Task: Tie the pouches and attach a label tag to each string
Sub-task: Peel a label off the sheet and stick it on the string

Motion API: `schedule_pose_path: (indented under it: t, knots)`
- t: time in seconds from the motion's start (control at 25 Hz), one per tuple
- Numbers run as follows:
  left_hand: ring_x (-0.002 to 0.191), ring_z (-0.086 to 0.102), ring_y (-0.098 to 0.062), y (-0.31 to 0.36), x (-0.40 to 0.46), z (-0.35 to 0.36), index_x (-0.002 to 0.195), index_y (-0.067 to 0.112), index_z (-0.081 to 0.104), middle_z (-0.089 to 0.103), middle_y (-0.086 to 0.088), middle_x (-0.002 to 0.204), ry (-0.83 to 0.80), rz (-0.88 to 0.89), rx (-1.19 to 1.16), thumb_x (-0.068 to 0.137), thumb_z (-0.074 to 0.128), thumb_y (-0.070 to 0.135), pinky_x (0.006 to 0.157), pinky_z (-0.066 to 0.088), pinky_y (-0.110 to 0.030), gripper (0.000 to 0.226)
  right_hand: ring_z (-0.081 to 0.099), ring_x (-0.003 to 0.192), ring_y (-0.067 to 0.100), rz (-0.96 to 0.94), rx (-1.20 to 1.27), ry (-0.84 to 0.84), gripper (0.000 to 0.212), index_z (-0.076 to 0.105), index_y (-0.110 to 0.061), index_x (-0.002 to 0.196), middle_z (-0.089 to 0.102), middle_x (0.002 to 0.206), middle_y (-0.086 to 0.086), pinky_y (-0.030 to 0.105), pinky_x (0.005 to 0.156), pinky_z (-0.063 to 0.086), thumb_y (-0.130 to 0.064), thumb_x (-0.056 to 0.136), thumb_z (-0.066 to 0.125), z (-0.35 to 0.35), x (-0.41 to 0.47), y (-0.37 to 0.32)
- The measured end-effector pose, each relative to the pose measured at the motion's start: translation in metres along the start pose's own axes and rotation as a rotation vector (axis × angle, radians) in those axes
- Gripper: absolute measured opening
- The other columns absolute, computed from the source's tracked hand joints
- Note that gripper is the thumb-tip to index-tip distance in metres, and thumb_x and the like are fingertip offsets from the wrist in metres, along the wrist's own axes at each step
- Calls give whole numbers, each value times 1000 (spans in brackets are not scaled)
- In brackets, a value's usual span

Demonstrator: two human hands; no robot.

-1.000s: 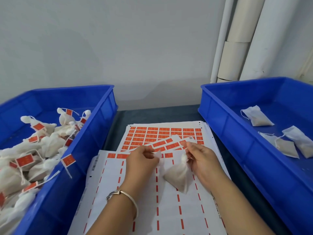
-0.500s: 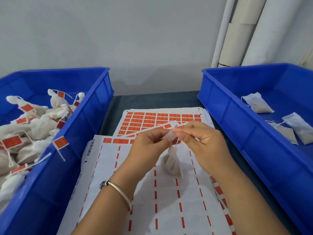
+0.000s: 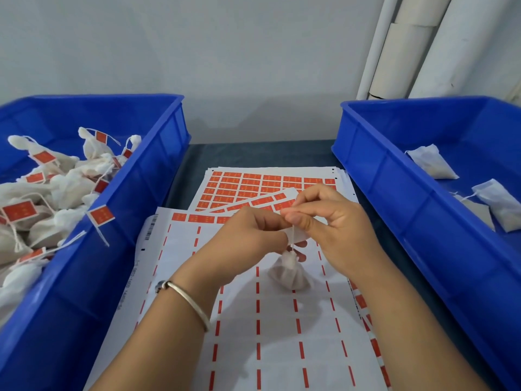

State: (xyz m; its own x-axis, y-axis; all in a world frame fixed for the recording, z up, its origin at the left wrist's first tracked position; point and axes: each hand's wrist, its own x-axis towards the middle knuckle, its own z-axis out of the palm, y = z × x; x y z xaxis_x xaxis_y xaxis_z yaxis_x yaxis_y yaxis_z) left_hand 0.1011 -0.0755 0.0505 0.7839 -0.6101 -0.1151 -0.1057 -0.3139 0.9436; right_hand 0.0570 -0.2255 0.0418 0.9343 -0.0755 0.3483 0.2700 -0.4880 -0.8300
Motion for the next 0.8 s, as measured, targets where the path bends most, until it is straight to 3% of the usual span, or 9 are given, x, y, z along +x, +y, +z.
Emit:
schedule_pose_path:
  t: [0.08, 0.2, 0.32, 0.52, 0.72, 0.8]
  knots:
    - [95, 60, -42, 1, -1, 0, 81, 30, 76, 74, 8, 83, -3, -5, 16, 84, 58, 3, 84, 51, -44, 33, 56, 91, 3, -1, -4, -5, 22, 69, -40, 84, 58, 87, -19, 20, 77, 49, -51, 72, 54, 0, 0, 0]
    - [87, 67, -24, 3, -4, -2, 77, 34, 74, 73, 12, 83, -17, 0, 36, 84, 60, 4, 78, 54, -34, 34, 58, 86, 0, -13, -13, 1, 21, 67, -41, 82, 61, 80, -21, 13, 71, 49, -52, 72, 53, 1, 0, 1]
    - [78, 67, -3, 5, -5, -2, 69, 39, 71, 71, 19, 79, -15, 7, 63, 83, 62, 7, 61, 52, -13, 36, 59, 84, 0, -38, -13, 17, 11, 64, -47, 79, 64, 77, -24, 10, 69, 48, -49, 74, 54, 2, 0, 2]
    - [74, 66, 3, 6, -5, 1, 73, 40, 67, 70, 20, 75, -4, 32, 93, 83, 64, 15, 58, 46, -8, 27, 60, 79, -2, 3, -22, 88, 9, 62, -45, 72, 64, 73, -22, 4, 66, 46, -45, 79, 57, 4, 0, 7]
    - [72, 64, 4, 4, -4, 6, 71, 43, 64, 67, 25, 71, 89, 83, 141, 74, 70, 42, 52, 47, -6, 6, 59, 84, -8, 86, -32, 141, 21, 61, -41, 65, 64, 68, -27, -1, 63, 42, -38, 85, 61, 4, 2, 10]
    - [73, 63, 8, 2, -3, 7, 68, 46, 65, 66, 30, 72, 119, 70, 86, 60, 65, 60, 50, 43, -3, 16, 57, 85, -13, 112, -15, 156, 18, 61, -43, 66, 61, 68, -35, 1, 62, 43, -42, 83, 60, 3, 2, 9]
